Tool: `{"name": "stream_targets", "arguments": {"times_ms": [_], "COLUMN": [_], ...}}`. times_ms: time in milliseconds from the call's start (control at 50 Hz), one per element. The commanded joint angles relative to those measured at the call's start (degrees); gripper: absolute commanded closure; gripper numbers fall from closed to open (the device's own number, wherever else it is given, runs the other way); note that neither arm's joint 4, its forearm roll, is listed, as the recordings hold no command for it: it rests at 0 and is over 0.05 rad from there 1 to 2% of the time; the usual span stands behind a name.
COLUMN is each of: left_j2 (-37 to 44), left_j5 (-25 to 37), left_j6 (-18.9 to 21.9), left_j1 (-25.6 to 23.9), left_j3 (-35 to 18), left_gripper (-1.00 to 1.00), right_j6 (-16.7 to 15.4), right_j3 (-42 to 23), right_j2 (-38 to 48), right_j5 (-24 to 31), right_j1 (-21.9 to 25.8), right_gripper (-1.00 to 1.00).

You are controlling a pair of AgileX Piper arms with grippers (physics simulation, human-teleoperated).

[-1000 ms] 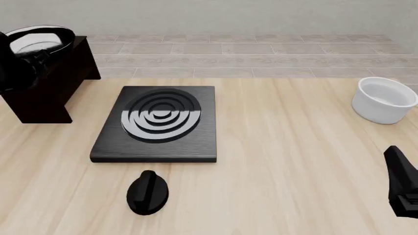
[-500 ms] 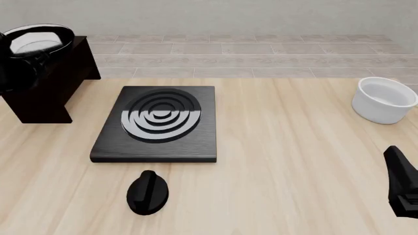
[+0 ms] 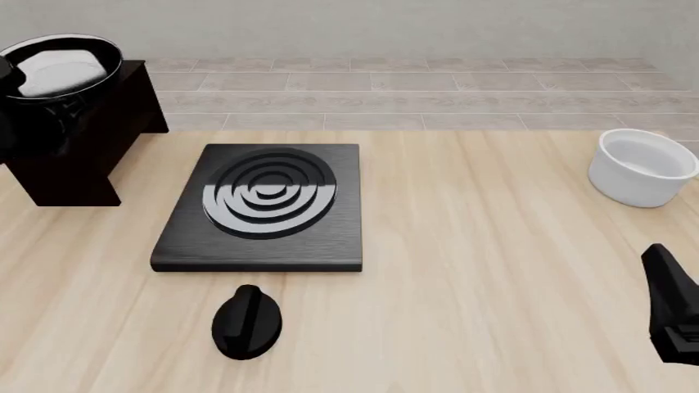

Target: Put the frying pan on top of the cabinet.

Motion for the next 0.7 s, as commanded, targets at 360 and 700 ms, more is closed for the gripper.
{"name": "stream_targets", "arguments": {"times_ms": [360,700], "left_j2": [-0.78,-1.83], "left_j5": [-0.26,-1.62], "left_j6": [0.85,1.04], "left_j1": [0.77,0.81], "left_j3": [1.39,2.25], "left_gripper": [-1.0,-1.0], "right_j6": [-0.07,-0.15], "right_j3": [0.02,0.02], "right_j2": [0.0,0.1], "right_j5": [0.08,0.05], "right_j1": [0.09,0.18], "right_gripper": [-1.0,-1.0]}}
